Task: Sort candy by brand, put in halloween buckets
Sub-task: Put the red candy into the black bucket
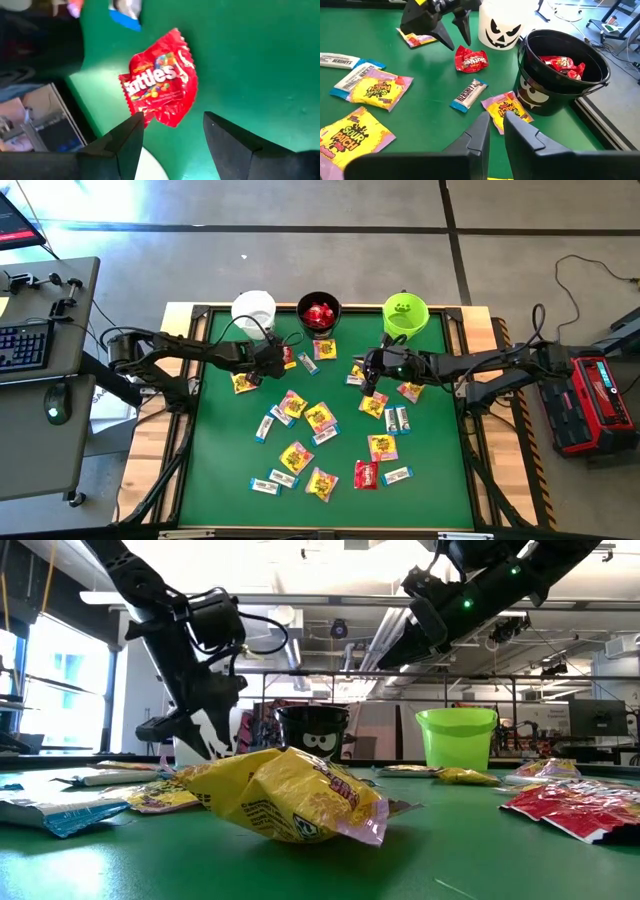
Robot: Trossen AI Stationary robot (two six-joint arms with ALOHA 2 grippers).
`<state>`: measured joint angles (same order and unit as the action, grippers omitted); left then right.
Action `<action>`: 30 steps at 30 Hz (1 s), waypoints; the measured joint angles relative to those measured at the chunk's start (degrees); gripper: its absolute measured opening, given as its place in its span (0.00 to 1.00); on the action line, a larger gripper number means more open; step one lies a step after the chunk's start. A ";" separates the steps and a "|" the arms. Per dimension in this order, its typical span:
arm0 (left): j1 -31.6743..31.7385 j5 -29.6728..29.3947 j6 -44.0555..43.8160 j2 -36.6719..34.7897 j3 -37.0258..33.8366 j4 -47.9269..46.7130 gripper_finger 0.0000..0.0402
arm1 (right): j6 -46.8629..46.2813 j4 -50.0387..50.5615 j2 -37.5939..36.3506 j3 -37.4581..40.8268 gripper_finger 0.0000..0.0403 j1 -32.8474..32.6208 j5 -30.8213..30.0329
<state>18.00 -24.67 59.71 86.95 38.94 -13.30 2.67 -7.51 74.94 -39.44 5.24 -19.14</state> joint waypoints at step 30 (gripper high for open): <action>-1.82 -6.42 4.42 5.79 0.33 5.97 0.00 | 0.14 0.44 0.00 0.00 0.11 0.00 -0.02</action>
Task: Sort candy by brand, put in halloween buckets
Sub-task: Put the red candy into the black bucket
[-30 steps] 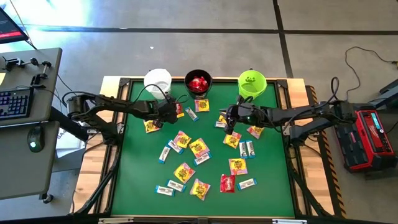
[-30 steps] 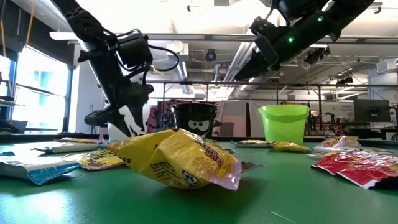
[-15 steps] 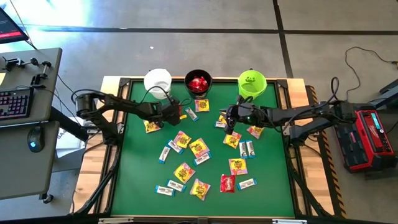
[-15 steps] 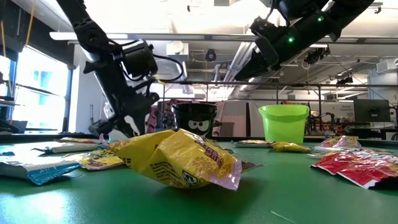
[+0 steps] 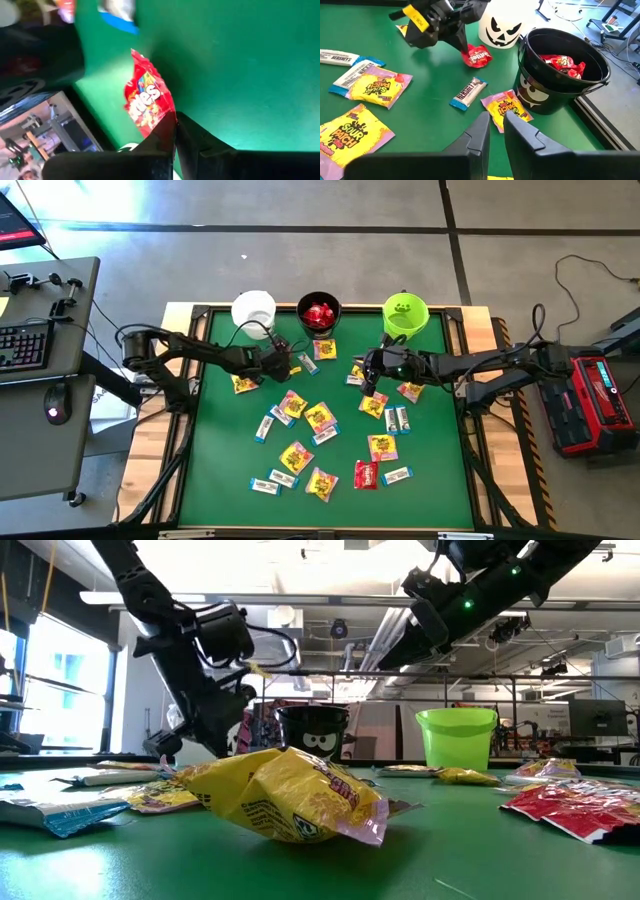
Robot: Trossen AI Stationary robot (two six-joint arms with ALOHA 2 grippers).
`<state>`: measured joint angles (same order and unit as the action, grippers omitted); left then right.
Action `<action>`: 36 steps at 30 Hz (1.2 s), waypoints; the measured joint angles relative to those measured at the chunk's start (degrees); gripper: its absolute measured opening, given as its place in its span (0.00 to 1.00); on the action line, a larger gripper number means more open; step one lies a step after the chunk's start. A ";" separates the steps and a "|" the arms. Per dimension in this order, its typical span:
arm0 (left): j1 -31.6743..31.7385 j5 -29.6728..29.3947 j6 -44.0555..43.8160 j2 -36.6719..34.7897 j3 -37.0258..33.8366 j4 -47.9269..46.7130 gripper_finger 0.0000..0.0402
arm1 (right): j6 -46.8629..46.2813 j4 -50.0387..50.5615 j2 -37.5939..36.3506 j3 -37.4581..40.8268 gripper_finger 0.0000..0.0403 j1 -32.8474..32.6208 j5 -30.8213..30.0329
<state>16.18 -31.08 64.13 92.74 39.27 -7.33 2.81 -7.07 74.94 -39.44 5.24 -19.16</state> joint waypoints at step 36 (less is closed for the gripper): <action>6.65 5.12 -11.97 4.83 30.53 -2.56 0.00 | 0.06 -0.85 0.00 0.02 0.11 -0.01 -0.02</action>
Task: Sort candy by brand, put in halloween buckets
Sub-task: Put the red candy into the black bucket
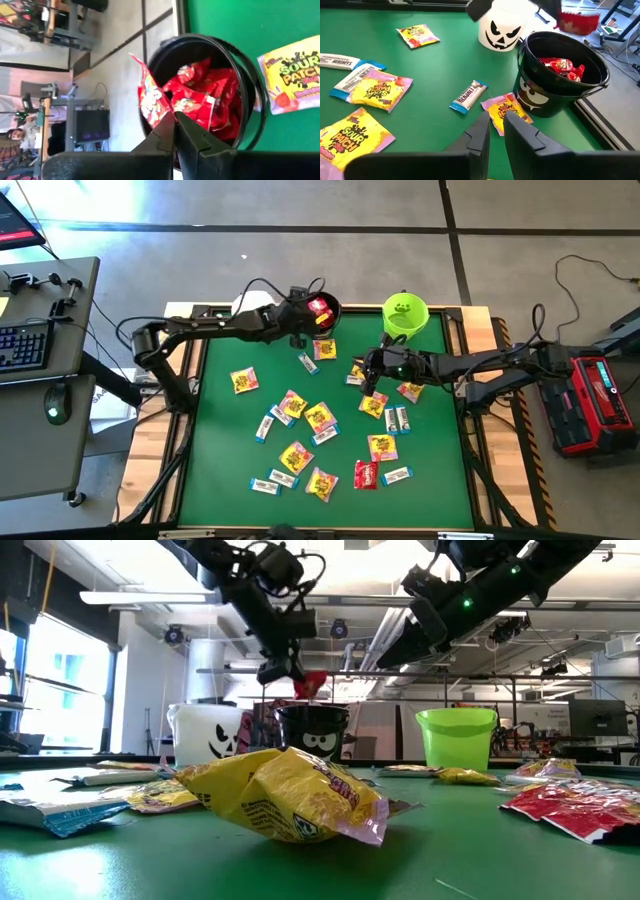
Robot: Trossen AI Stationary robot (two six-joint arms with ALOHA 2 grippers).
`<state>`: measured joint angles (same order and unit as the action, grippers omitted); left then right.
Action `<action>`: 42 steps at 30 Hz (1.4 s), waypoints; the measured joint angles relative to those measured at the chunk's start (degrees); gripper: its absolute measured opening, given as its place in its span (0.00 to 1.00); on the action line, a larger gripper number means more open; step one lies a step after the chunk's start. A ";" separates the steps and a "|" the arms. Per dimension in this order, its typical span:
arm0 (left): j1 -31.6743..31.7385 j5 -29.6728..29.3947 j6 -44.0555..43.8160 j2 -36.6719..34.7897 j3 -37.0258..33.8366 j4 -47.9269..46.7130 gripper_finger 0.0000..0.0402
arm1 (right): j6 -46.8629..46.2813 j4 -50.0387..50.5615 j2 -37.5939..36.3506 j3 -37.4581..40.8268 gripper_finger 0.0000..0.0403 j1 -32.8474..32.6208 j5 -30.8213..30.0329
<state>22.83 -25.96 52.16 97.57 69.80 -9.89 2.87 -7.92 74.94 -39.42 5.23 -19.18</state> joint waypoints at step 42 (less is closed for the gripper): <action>3.43 12.58 -3.95 1.50 0.09 -3.20 0.02 | -1.40 -0.09 0.00 -0.01 0.11 0.01 0.00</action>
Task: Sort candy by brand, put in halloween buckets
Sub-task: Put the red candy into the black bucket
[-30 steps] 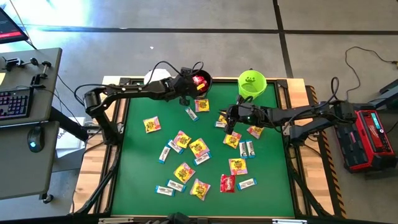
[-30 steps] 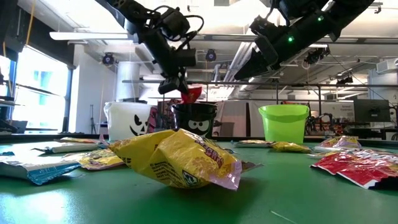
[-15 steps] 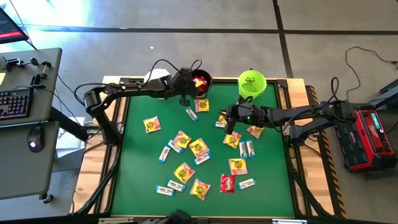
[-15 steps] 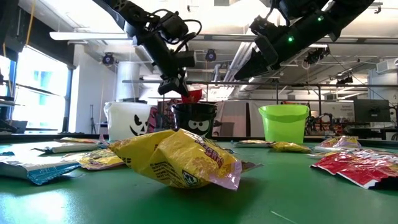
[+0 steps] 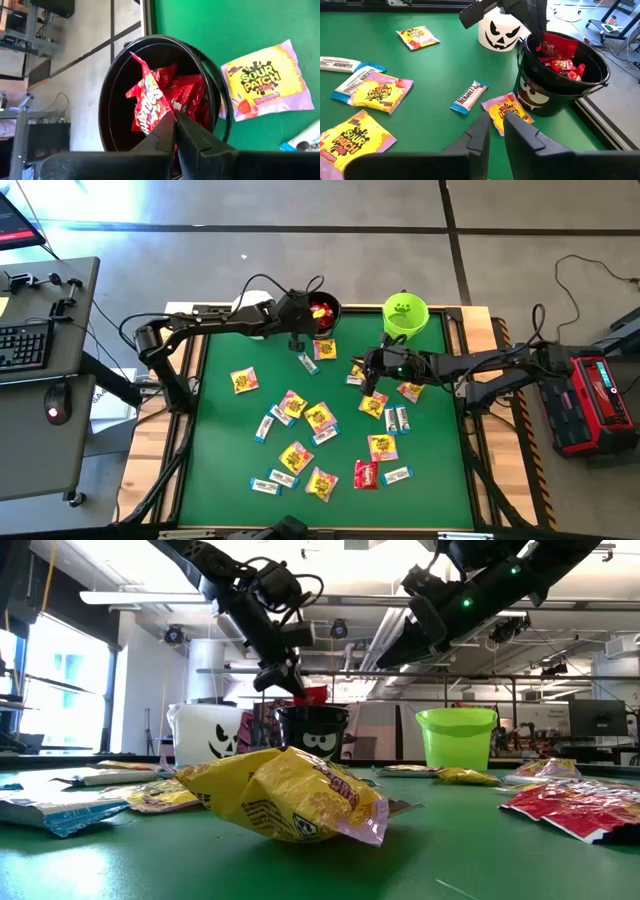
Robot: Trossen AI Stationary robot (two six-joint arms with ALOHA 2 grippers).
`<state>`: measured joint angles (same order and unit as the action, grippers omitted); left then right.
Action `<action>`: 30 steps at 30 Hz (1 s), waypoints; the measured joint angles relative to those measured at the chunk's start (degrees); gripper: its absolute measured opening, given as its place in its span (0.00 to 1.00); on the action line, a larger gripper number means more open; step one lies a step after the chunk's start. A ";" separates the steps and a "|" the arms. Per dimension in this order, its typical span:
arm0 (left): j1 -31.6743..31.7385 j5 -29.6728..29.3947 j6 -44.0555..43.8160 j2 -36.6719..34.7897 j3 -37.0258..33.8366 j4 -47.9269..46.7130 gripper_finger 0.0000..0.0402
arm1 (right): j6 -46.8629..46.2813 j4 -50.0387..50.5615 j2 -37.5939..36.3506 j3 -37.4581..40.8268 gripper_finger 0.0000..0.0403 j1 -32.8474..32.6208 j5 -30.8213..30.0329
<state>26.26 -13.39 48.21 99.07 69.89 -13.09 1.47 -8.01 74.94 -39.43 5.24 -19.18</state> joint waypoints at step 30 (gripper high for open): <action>-0.50 -3.78 -14.87 -6.91 -0.09 -9.65 0.44 | -2.57 0.95 0.00 0.01 0.06 3.26 0.02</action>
<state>25.76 -17.17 33.34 92.15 69.80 -22.74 -1.10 -7.07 74.94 -39.42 8.50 -19.16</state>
